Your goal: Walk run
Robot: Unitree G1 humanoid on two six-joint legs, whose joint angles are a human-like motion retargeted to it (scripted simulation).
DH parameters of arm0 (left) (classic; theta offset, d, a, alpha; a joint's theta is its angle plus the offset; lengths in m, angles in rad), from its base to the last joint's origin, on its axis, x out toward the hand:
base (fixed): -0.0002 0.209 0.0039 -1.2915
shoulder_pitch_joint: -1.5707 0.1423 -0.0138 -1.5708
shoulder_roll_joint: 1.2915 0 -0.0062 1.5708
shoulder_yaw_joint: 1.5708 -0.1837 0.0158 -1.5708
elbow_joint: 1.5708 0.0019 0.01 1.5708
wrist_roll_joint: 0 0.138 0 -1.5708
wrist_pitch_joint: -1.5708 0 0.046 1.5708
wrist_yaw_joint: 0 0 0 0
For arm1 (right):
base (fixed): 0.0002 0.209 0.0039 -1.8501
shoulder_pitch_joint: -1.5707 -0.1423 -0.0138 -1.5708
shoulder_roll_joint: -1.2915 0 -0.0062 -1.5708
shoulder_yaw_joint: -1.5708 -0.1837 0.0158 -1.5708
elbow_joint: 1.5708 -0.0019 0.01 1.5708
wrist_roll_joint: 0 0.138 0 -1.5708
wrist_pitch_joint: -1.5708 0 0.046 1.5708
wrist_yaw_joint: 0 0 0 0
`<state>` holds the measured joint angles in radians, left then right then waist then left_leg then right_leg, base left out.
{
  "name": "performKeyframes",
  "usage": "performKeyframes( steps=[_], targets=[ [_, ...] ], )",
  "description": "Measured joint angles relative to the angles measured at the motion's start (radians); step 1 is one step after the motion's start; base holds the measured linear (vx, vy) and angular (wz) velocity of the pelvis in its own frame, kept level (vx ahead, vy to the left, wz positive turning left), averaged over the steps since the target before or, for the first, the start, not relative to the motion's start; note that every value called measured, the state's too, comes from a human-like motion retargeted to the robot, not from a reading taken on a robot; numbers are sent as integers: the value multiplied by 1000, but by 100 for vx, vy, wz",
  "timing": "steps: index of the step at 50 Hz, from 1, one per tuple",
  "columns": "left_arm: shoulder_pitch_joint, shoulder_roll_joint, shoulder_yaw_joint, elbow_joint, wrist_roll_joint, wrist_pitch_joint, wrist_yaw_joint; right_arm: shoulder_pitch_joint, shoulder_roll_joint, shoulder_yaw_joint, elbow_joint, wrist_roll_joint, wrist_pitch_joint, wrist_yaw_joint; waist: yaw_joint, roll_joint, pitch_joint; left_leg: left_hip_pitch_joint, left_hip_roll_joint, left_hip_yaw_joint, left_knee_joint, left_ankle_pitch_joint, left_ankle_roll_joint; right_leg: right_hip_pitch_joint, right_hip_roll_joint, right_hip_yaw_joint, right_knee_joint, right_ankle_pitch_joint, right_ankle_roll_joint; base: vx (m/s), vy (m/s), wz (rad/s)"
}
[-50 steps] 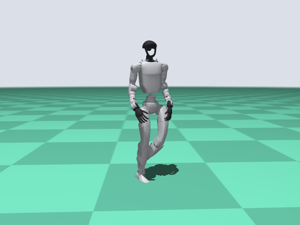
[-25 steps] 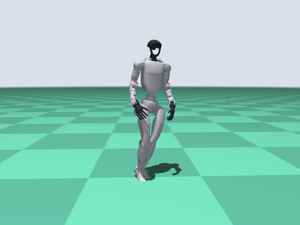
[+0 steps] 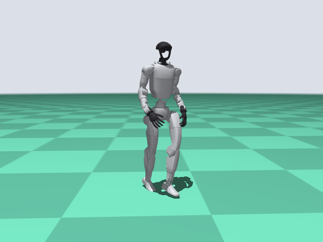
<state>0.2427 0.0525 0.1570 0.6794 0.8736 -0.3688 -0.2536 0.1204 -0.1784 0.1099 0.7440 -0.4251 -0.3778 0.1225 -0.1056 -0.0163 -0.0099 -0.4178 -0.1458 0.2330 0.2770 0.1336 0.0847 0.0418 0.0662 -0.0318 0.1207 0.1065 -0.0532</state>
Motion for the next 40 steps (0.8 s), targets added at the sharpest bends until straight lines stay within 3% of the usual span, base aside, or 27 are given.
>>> performKeyframes(
  steps=[3, 4, 5, 7, 10, 11, 12, 15, 20, 23, 25, 27, 28, 30, 32, 33, 35, 37, 40],
  targets=[
    [-6, 19, -15, -23, -7, -11, -46, 7, -13, 6, 17, -17, 0, 14, 40, 7, 28, 23, -54, -147, -224, -78, -37, 115, 24, -75, -7, 135, 13, 121, -50, -26],
    [-9, 22, -17, -29, -6, -13, -50, 7, -15, 10, 29, -25, 3, 32, 46, 7, 33, 30, -53, -157, -241, -38, -16, 144, 27, -83, 15, 184, 31, 142, -54, -15],
    [-11, 24, -17, -35, -5, -14, -51, 9, -16, 16, 42, -33, 7, 53, 54, 6, 37, 36, -44, -144, -239, 33, 21, 168, 32, -73, 46, 237, 54, 139, -60, -35],
    [-6, 30, -5, -47, 2, -19, -41, 11, -10, 24, 64, -54, 22, 127, 28, -24, 19, 54, -79, -133, -146, -58, 174, 135, 42, -48, 212, 372, 125, 124, -48, 34],
    [-37, 7, 39, 19, 19, -28, -4, 10, 0, -8, 115, -139, 36, 211, -132, -71, 7, 84, -148, -190, 35, -194, 157, -43, -10, -79, 718, 417, 229, 143, -44, 103],
    [-50, 17, 44, 37, 32, -20, -34, 13, 3, -4, 114, -146, 45, 214, -106, -24, 0, 108, -80, -188, 24, -212, 140, -82, 21, -76, 701, 417, 215, 118, -49, -78],
    [-65, 24, 39, 55, 42, -8, -64, 18, 3, -3, 109, -149, 51, 215, -85, 14, -6, 135, -28, -187, 11, -228, 126, -122, 44, -74, 689, 400, 194, 96, -37, -132],
    [-116, 42, -12, 93, 33, 28, -118, 44, -18, -15, 69, -127, 35, 167, -62, 59, -10, 243, 10, -172, -70, -222, 108, -261, 53, -50, 671, 231, 126, 103, -40, -60],
    [-120, 59, -74, 91, -3, 8, -103, 80, -28, -57, 25, -47, -25, 74, -197, 117, -23, 391, 7, -206, -186, -79, 42, -441, -74, -156, 363, 15, 151, 105, -39, 82],
    [-102, 71, -99, 82, -28, 1, -91, 80, -26, -69, -1, -9, -30, 57, -275, 124, -20, 482, -7, -216, -196, -15, 6, -478, -64, -110, 103, -110, 108, 111, -50, 74],
    [-96, 84, -102, 87, -36, -1, -93, 72, -27, -68, -19, -18, -26, 58, -294, 127, -16, 537, -7, -215, -179, 31, -22, -477, -59, -49, 13, -123, 132, 117, -55, 17],
    [-85, 93, -87, 95, -27, -7, -108, 67, -21, -65, -35, -51, -15, 57, -308, 132, -22, 562, -3, -210, -100, 129, -66, -471, -44, -67, 53, -27, -2, 109, -45, -2],
    [-72, 94, -73, 96, -18, -9, -113, 65, -15, -61, -40, -70, -9, 55, -306, 134, -29, 555, -5, -202, -30, 211, -97, -462, -32, -87, 101, -79, -51, 134, -63, -42],
    [-29, 81, -37, 104, 11, -20, -100, 72, 8, -61, -29, -103, -3, 44, -254, 123, -49, 486, -8, -129, 210, 390, -142, -423, -18, 12, 203, -187, -54, 151, -74, -79],
    [-12, 57, -22, 126, 46, -13, -81, 66, 33, -99, 6, -99, 11, 61, -188, 158, -36, 342, 109, -98, 618, 390, -136, -370, 37, -35, 270, -265, -61, 116, -48, -32],
    [-17, 37, -6, 127, 57, -5, -86, 52, 34, -102, 17, -94, 20, 84, -171, 134, -46, 287, 77, -116, 672, 390, -127, -333, 12, -16, 246, -277, -51, 117, -46, 4],
    [-7, 8, 22, 116, 59, 6, -98, 37, 31, -83, 42, -86, 38, 121, -171, 63, -86, 205, 10, -107, 657, 331, -70, -263, -57, 2, 185, -285, -46, 131, -50, 32],
    [11, -8, 33, 91, 37, 7, -74, 19, 25, -66, 68, -77, 55, 141, -160, 27, -99, 124, -25, -110, 603, 250, -13, -197, -70, -12, 129, -270, -57, 97, -37, 32],
    [26, -11, 31, 51, 4, -8, -32, 6, 3, -25, 78, -73, 65, 165, -110, -25, -100, 15, -54, -94, 411, 113, 24, -99, -68, -34, 38, -149, -42, 120, -52, -30]
  ],
)
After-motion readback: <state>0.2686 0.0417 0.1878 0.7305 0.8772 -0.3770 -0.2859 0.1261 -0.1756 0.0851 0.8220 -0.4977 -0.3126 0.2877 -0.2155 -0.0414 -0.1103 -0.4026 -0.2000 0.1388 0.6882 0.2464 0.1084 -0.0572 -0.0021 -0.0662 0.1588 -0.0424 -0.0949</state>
